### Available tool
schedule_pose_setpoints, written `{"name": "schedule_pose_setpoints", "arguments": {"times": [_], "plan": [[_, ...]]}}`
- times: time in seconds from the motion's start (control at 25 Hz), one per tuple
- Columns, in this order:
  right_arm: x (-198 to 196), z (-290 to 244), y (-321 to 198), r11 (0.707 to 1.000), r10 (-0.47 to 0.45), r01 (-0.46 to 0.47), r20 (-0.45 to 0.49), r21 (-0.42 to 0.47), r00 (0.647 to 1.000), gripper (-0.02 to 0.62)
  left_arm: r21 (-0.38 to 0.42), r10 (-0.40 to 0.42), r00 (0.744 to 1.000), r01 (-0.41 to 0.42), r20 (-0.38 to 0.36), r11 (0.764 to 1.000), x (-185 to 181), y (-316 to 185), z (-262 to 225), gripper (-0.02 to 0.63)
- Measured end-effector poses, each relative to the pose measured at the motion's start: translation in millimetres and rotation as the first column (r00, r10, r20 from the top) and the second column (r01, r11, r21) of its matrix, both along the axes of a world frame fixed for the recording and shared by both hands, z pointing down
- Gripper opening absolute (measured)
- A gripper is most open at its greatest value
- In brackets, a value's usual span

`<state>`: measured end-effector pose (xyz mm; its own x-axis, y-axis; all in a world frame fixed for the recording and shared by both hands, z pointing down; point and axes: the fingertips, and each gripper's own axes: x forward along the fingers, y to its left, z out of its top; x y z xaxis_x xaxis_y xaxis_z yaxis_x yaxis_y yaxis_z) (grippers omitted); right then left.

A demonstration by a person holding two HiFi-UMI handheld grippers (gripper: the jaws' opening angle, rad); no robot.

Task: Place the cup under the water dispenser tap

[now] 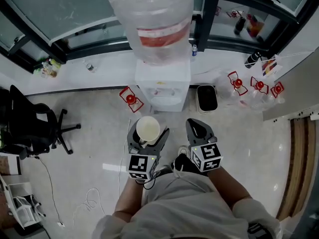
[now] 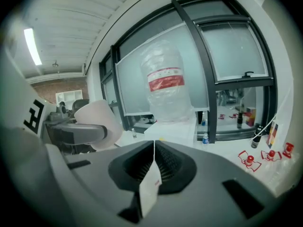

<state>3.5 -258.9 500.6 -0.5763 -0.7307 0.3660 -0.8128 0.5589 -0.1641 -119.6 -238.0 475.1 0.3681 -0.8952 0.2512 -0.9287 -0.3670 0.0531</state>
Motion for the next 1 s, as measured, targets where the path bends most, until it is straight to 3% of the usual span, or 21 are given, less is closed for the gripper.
{"name": "schedule_pose_setpoints", "arguments": {"times": [0.2,0.52,0.76,1.0], "plan": [[-1.4,26.6,-21.6,0.998,-0.047,0.047,0.002,-0.052,0.999,0.029,-0.068,-0.004,1.000,0.006,0.029,0.998,10.1,-15.7,36.9,0.443],[-4.7,83.5,-46.4,0.996,-0.013,0.007,-0.069,-0.092,0.998,0.029,-0.162,-0.012,1.000,0.014,0.012,0.987,-3.9,-40.9,91.3,0.443],[-16.9,137.7,-51.8,0.989,0.046,-0.056,-0.071,-0.139,0.996,0.029,-0.196,0.050,0.999,-0.047,0.010,0.979,-14.6,-57.1,146.3,0.443],[-35.4,207.1,-61.7,0.986,0.039,-0.054,-0.098,-0.156,0.994,0.029,-0.216,0.090,0.995,-0.079,0.042,0.973,-19.2,-68.8,229.5,0.443]]}}
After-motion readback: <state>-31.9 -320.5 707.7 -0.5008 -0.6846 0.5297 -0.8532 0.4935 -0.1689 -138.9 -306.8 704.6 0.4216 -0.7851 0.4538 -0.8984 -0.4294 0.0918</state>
